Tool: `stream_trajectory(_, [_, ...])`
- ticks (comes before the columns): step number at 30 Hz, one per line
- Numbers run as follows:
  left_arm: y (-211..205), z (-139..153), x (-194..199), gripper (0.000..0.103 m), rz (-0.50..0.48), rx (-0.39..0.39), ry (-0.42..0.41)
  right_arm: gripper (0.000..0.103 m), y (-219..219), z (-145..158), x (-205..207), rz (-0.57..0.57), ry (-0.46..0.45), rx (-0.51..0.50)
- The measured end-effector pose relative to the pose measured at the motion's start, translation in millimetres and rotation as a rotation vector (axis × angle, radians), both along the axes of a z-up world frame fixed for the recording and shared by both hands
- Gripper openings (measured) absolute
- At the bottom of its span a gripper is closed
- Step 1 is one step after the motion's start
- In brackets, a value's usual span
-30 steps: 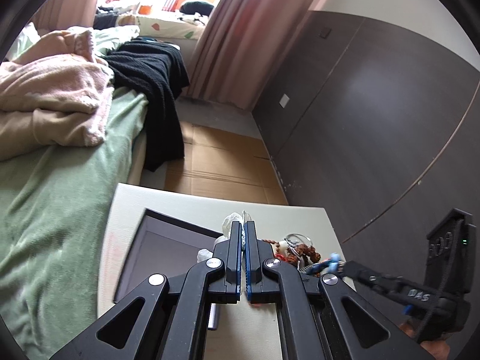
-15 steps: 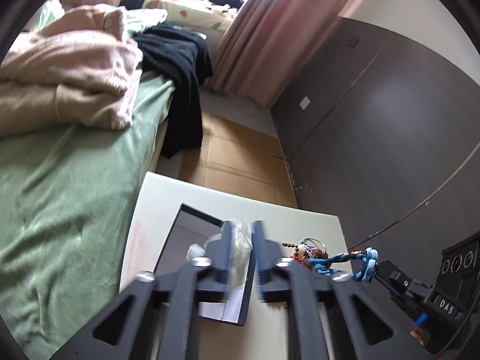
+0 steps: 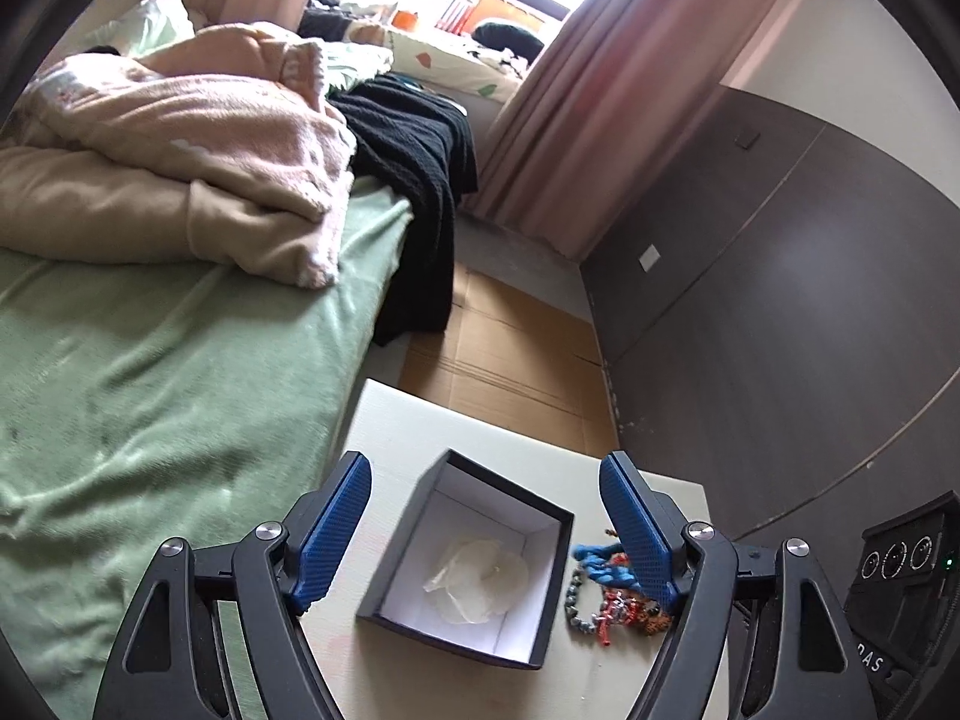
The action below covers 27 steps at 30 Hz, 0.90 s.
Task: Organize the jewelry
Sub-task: 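Lower the blue flower ornament into the box and open the right tool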
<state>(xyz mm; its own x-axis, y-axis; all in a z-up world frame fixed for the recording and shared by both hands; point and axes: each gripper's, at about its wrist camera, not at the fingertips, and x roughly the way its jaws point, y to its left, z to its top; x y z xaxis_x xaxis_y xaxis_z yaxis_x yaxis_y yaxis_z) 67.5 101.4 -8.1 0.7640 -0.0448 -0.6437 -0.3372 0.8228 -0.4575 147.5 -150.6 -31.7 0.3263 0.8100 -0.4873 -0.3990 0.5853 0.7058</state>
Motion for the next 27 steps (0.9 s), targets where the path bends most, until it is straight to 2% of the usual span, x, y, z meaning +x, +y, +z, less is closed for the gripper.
stream_trajectory(3, [6.1, -0.9, -2.1, 0.079, 0.027, -0.004, 0.009, 0.022, 17.8, -4.5, 1.9, 0.013, 0.002, 0.026])
stream_trajectory(4, [7.1, -1.4, -2.7, 0.079, 0.029, -0.007, 0.008, 0.032, 24.3, -8.6, 3.6, 0.031, 0.015, 0.014])
stream_trajectory(5, [8.3, -1.8, -2.9, 0.079, 0.028, -0.012, 0.006, 0.050, 30.9, -14.2, 6.5, 0.050, 0.042, -0.015])
stream_trajectory(6, [8.6, -1.9, -2.4, 0.079, 0.023, -0.013, 0.004, 0.057, 34.1, -20.6, 9.0, 0.051, 0.075, -0.050])
stream_trajectory(9, [4.8, -0.6, -1.3, 0.079, 0.006, 0.008, -0.004, 0.060, 22.0, -26.8, 11.8, -0.006, 0.096, -0.083])
stream_trajectory(12, [-2.4, 0.6, -0.4, 0.079, 0.009, 0.049, 0.000, 0.063, 1.2, -20.2, 11.5, -0.051, 0.083, -0.092])
stream_trajectory(14, [-5.5, -0.5, 0.6, 0.079, -0.003, 0.043, -0.002, 0.078, -15.4, -13.2, 9.5, -0.089, 0.060, -0.099])
stream_trajectory(15, [-6.6, -1.1, 1.0, 0.079, -0.009, 0.037, -0.003, 0.081, -21.7, -10.7, 8.1, -0.105, 0.052, -0.100])
stream_trajectory(21, [-25.1, -1.7, 6.4, 0.079, -0.059, 0.051, -0.002, 0.083, -60.2, -2.8, 6.2, -0.174, 0.058, -0.152])
stream_trajectory(27, [-58.4, -5.4, 17.8, 0.079, -0.155, 0.094, 0.015, 0.083, -86.5, -9.6, 9.5, -0.219, 0.105, -0.205])
